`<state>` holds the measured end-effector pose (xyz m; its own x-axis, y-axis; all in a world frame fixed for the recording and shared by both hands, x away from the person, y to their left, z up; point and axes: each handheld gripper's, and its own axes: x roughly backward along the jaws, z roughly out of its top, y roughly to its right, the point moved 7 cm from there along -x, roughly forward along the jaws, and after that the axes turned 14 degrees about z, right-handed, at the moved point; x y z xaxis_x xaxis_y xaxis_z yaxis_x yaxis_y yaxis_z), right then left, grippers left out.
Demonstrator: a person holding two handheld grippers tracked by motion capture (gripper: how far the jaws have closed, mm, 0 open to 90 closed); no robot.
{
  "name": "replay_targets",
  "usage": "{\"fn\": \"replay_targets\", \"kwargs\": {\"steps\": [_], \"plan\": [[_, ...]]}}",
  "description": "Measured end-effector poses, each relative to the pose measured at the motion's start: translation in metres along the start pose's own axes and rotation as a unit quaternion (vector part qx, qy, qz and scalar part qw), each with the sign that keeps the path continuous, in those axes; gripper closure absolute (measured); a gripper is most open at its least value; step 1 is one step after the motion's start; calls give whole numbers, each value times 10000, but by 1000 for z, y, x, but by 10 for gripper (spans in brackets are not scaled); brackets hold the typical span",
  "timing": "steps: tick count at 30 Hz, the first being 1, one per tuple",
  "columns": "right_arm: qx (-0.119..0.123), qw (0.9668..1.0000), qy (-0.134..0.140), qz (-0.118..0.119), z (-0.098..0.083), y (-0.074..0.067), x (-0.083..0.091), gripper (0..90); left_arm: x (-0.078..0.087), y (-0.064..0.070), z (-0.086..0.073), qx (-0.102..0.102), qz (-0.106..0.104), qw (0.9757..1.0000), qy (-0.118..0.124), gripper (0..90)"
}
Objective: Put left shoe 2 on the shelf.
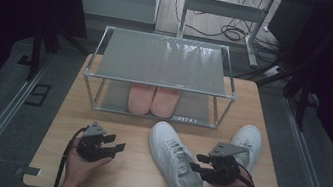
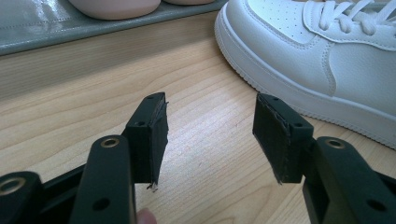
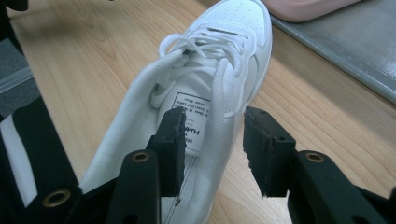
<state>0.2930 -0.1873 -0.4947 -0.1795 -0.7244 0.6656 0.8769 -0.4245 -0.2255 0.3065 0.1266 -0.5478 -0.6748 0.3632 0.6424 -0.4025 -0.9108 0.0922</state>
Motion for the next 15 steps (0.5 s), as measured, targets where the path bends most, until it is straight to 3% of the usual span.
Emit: {"fn": "replay_targets", "kwargs": {"steps": [9, 15], "plan": [[-110, 9996, -264, -63, 2, 7, -20, 585, 0, 0, 0, -15, -2, 10000, 2, 458], [-155, 9981, -528, -262, 1, 13, -32, 627, 0, 0, 0, -18, -2, 10000, -3, 457]]}}
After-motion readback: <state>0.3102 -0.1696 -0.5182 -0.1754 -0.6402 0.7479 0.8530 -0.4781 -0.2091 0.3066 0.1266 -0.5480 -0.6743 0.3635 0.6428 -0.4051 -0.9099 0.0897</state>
